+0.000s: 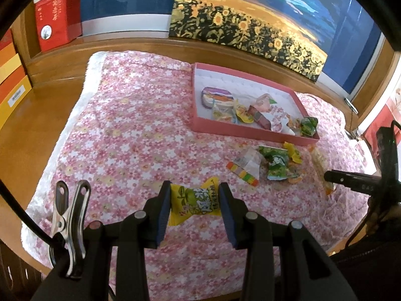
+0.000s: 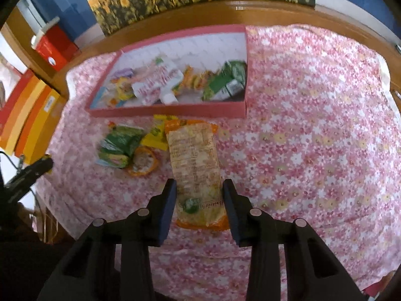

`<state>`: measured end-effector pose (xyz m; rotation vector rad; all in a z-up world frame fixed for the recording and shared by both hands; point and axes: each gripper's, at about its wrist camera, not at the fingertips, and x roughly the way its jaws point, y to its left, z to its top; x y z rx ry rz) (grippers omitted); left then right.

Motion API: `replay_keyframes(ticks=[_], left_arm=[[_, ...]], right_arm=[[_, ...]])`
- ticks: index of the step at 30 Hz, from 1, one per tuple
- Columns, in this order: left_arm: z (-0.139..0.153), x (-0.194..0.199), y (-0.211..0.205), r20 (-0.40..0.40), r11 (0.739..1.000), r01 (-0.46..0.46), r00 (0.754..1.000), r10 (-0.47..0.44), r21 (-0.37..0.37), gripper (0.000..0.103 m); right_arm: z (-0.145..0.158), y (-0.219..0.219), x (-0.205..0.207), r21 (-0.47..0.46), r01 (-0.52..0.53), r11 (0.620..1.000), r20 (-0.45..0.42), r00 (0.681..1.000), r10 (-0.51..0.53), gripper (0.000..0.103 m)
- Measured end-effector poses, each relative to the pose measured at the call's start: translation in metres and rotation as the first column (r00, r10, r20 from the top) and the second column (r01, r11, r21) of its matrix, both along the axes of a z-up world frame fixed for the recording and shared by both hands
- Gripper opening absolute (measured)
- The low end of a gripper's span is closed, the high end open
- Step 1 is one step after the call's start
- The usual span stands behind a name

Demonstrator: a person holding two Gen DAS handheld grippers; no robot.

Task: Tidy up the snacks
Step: 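Grasp the yellow candy packet with left tool while right tool grasps the long biscuit bag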

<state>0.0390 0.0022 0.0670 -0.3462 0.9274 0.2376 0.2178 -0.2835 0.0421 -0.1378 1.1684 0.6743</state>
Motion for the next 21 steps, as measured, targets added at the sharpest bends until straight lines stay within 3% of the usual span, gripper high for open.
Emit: replay_keyframes(ticks=[11,21], left_arm=[[-0.008,0.038,-0.026,-0.011,0.984,0.175,0.984,-0.175,-0.008,0.039],[0.000,0.047,-0.020,0.009,0.981,0.191,0.981,-0.191,0.032,0.039]], right_arm=[[0.018,-0.035,-0.018,0.081,0.086,0.993,0.049,0.995,-0.091,0.038],[0.040,-0.028,-0.001,0.199,0.126,0.972,0.099,0.984,-0.148,0.039]])
